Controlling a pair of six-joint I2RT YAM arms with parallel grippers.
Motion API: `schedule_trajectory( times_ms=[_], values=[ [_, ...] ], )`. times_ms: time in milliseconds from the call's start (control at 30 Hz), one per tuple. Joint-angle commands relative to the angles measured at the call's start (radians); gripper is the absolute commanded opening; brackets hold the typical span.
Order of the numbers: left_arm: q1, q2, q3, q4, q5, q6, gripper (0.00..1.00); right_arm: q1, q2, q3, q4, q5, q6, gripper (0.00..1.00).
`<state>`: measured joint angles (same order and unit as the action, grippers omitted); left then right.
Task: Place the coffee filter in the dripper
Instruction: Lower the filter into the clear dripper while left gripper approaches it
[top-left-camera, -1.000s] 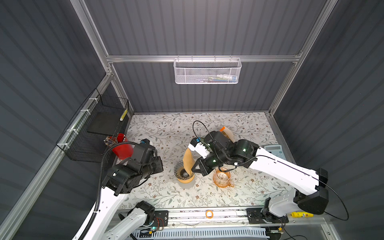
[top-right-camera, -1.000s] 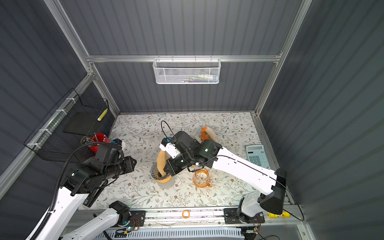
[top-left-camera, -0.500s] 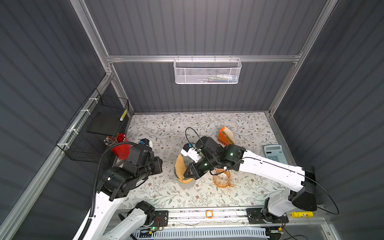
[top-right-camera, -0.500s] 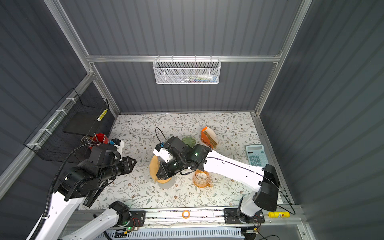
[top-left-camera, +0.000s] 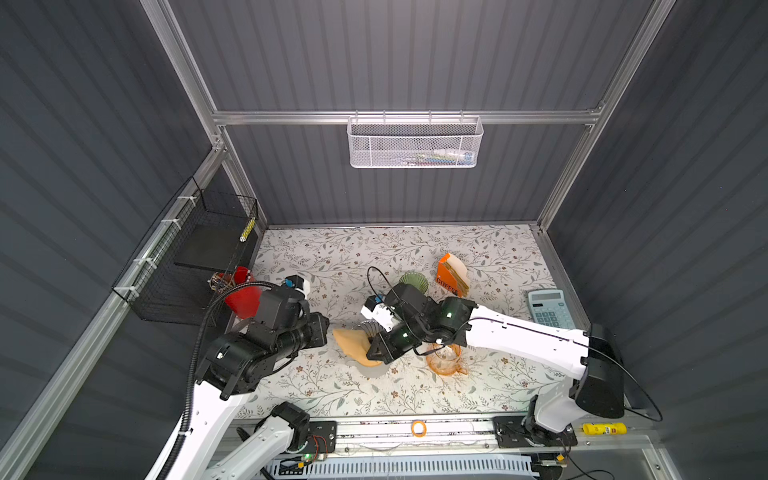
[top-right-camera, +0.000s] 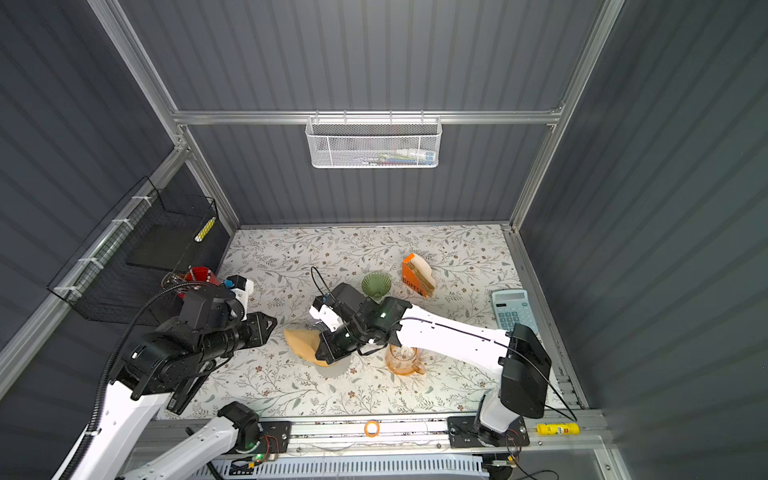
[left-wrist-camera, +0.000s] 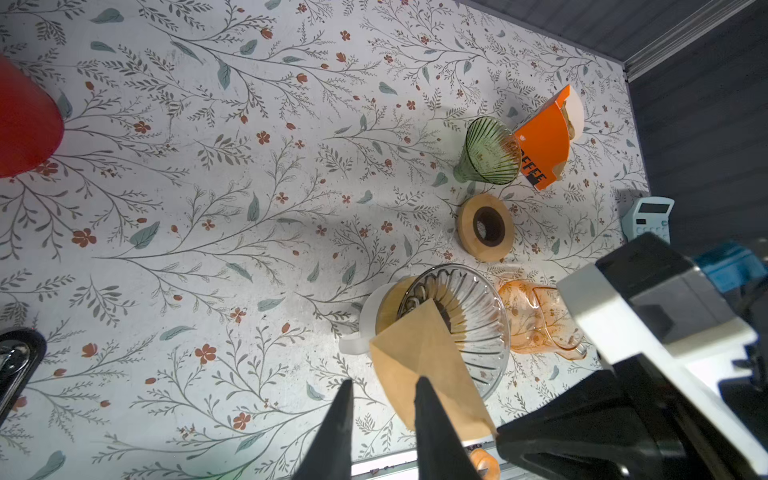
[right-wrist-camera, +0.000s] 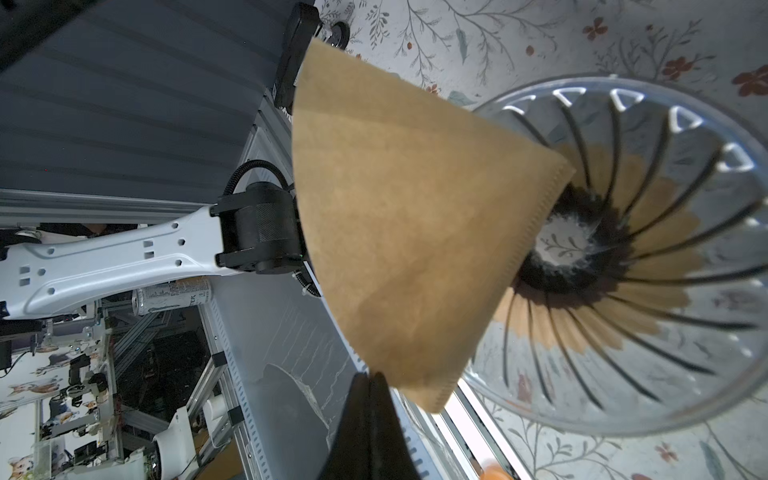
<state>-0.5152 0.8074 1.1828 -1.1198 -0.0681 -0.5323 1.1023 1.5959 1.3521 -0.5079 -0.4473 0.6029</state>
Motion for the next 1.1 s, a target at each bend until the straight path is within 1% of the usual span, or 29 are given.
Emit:
schedule_trajectory(
  times_ms=[0, 267, 600, 833, 1067],
  values=[
    [0.006, 0.008, -0.015, 0.012, 0.022, 0.027, 0.27, -0.003, 0.003, -0.002, 0.020, 0.017, 0.006, 0.00],
    [0.006, 0.002, -0.019, 0.020, 0.025, 0.028, 0.27, -0.033, -0.019, 0.021, -0.021, 0.035, 0.036, 0.00],
    [0.006, 0.011, -0.051, 0.042, 0.115, 0.058, 0.28, -0.069, -0.030, 0.018, -0.017, -0.015, 0.093, 0.00],
    [0.006, 0.023, -0.064, 0.044, 0.140, 0.074, 0.28, -0.078, -0.038, 0.013, 0.015, -0.072, 0.128, 0.00],
    [0.006, 0.045, -0.080, 0.064, 0.175, 0.089, 0.28, -0.087, -0.040, -0.013, 0.061, -0.104, 0.166, 0.00]
  ],
)
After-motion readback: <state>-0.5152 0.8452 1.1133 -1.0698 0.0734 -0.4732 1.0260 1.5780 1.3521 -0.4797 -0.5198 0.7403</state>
